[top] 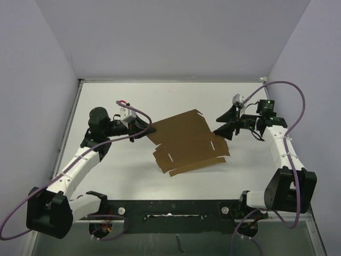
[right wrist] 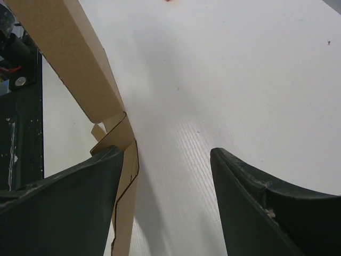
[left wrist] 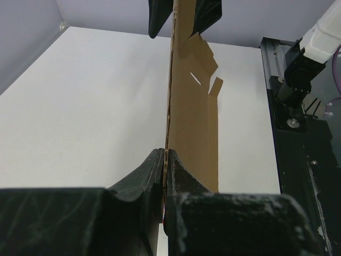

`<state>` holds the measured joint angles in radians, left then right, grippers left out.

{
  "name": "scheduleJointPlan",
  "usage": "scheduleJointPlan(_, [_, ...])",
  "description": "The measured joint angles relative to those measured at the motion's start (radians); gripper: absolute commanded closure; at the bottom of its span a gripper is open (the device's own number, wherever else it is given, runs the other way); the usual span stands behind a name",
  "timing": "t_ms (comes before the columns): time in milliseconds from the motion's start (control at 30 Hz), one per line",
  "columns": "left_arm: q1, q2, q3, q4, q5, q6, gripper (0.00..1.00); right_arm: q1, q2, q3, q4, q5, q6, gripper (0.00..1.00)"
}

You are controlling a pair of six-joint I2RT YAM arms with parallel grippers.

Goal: Fold the paper box

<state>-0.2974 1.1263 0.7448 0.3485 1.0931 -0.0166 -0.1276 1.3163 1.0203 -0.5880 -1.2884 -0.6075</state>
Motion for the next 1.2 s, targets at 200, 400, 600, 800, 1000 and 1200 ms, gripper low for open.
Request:
scheduleJointPlan(200, [0.019,0.003,-0.002,0.014,0.026,-0.006,1.0,-0.032,0.002,0.084,-0.194,-0.071,-0.184,0.34])
scheduleJointPlan(400, [0.043,0.021,-0.004,0.045,0.05,-0.019,1.0,-0.075,-0.04,0.089,-0.198,-0.072,-0.173,0.54])
scheduleJointPlan(600, [0.043,0.039,-0.018,0.097,0.078,-0.038,1.0,0.043,-0.042,0.077,-0.188,-0.022,-0.171,0.72])
scheduleJointPlan(800, [0.043,0.047,-0.021,0.128,0.094,-0.055,1.0,0.099,0.003,0.076,-0.197,0.008,-0.203,0.72])
scheduleJointPlan(1000, [0.043,0.05,-0.021,0.131,0.094,-0.061,1.0,0.116,0.01,0.076,-0.252,0.01,-0.284,0.62])
scheduleJointPlan(1200, [0.043,0.05,-0.021,0.134,0.094,-0.067,1.0,0.122,0.01,0.076,-0.311,0.001,-0.358,0.59])
